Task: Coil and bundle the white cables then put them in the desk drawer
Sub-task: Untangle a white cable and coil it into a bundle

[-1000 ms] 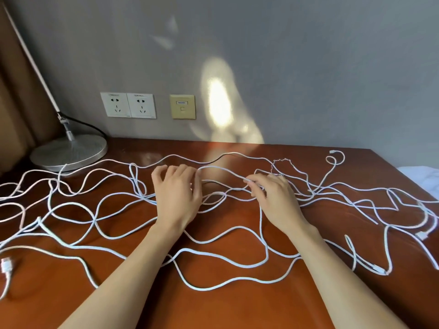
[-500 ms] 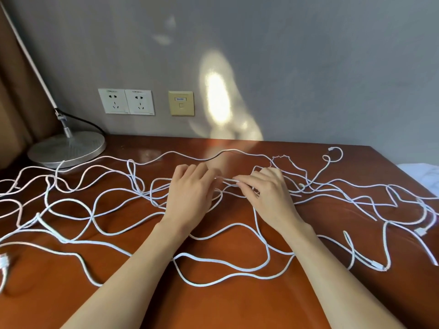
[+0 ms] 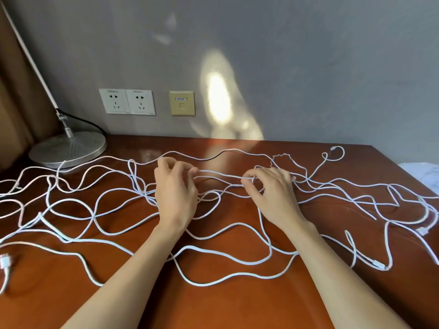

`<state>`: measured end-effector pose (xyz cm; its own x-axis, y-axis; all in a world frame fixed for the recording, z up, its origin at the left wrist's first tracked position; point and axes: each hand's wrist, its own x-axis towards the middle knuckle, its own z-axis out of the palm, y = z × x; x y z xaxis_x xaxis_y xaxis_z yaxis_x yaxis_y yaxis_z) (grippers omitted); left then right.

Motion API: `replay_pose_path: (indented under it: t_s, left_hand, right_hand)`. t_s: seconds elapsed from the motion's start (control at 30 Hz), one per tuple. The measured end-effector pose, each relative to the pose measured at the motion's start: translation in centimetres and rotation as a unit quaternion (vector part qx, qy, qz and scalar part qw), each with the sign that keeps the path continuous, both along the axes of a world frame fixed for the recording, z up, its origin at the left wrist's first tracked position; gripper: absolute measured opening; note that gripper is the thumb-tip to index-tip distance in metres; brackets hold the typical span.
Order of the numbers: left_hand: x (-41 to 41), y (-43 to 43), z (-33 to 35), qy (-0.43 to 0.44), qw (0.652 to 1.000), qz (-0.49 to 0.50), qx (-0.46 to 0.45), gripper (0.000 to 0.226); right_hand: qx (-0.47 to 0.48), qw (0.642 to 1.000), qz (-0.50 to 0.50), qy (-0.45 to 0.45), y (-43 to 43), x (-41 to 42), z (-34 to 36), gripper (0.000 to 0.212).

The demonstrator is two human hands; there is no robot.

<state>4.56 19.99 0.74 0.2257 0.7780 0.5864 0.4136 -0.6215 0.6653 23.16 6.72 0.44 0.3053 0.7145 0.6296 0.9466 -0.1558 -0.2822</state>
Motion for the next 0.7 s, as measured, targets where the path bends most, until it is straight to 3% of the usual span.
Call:
replay_pose_path:
  t_s: [0.1,0.27,0.5,0.7]
  left_hand:
    - [-0.2,0.0,-0.2,0.087,0.99,0.018,0.111,0.012]
    - [0.0,-0.6,0.5,0.156,0.94,-0.129,0.276,0.031]
    - [0.8,-1.0,0.2,0.221,0.919,-0.143,0.293,0.017]
    - [0.8,-1.1,0.3,0.155,0.96,-0.101,0.208,0.03]
  right_hand:
    - [0.003,0.999,0.024,0.029,0.1,-0.2,-0.2,0.017]
    - [0.015,0.997,0.063,0.049,0.2,-0.8,-0.2,0.015]
    - [0.042,0.994,0.093,0.043,0.2,-1.6,0.3,0.022]
    - [0.027,0.995,0.091,0.043,0.1,-1.7,0.6,0.019]
